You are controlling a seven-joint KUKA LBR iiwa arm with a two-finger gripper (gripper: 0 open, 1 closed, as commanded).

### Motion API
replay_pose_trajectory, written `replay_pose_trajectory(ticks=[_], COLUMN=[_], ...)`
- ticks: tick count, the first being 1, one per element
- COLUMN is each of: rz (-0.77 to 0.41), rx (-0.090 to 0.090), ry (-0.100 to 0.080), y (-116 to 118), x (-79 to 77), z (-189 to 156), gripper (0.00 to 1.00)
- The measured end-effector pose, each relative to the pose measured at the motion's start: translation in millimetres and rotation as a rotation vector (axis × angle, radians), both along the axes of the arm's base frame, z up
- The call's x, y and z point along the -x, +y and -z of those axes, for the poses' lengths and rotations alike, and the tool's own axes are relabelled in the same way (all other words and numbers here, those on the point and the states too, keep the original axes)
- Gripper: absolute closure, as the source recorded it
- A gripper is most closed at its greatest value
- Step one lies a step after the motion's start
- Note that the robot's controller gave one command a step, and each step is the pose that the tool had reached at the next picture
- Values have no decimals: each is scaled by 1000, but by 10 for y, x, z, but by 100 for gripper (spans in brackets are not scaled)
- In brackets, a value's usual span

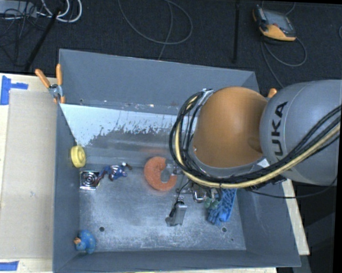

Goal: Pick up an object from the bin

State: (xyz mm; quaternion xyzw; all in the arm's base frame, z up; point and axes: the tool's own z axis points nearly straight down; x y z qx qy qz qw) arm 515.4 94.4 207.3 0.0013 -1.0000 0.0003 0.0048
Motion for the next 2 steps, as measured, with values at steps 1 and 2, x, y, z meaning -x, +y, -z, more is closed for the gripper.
replay_pose_trajectory(ticks=[1,2], rz=[2,33], rx=[-1,-2], ry=[-8,-16], y=[-5,-77], x=[-15,-77], z=[-45,384], gripper=[0,0])
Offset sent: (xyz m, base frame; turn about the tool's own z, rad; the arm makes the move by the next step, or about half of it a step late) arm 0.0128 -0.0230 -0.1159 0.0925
